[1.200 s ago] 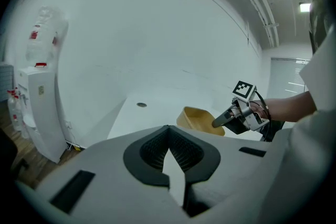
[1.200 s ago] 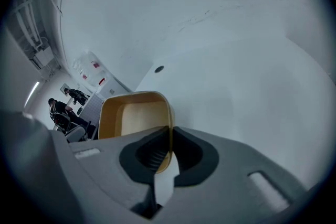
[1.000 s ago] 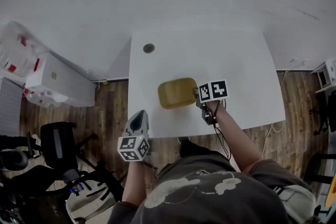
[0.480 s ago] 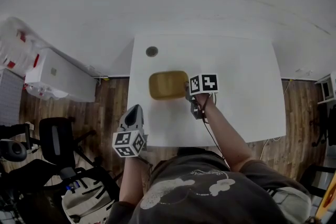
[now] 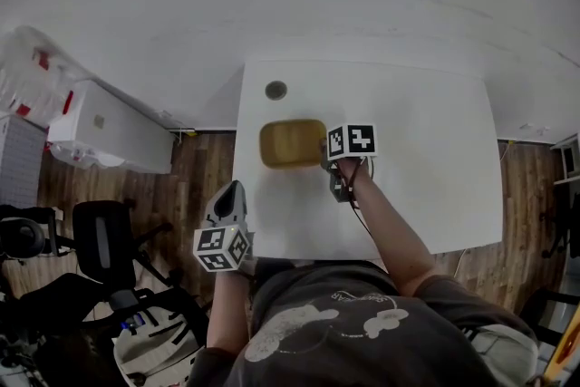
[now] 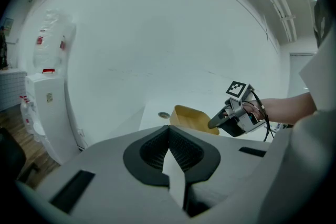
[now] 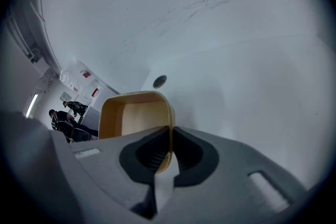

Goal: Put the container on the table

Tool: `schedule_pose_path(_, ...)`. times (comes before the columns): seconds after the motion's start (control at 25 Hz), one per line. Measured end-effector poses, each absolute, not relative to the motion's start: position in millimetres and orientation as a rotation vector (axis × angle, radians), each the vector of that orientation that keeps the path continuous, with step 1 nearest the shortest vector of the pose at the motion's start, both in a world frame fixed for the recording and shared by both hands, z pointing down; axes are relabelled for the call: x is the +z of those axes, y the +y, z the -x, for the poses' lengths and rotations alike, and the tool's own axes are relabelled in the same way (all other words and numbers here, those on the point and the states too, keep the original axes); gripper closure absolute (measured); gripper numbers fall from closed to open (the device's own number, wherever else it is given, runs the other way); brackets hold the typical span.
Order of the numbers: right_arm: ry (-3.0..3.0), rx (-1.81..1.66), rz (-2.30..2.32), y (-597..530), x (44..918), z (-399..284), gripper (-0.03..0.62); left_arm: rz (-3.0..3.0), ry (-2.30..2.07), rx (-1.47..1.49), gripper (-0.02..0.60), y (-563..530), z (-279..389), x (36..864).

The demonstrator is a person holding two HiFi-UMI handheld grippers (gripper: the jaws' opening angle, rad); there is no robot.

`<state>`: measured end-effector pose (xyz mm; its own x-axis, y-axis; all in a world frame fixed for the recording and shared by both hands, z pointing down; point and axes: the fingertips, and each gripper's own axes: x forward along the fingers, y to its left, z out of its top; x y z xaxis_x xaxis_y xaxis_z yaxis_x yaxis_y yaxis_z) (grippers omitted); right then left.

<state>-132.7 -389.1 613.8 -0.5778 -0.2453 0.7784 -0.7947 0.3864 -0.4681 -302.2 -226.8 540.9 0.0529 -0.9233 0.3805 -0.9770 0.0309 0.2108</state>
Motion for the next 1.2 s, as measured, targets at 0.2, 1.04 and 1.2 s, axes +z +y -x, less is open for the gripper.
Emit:
schedule_pose_path(0.2,-1.995,1.149,-0.961,-393,619,147,0.582,-1.976,-1.813,0.202,0.581,-247,325,551)
schedule_pose_path(1.04,-1.865,1.149,-1.11,-415,642,221,0.58,-2.098,-1.606,0.195,0.581,-295,418,571)
schedule_pose_path(1.2,-1.86,1.14,-1.115,-423,642,227,0.58,-2.086,-1.606,0.176,0.581,-294,425,574)
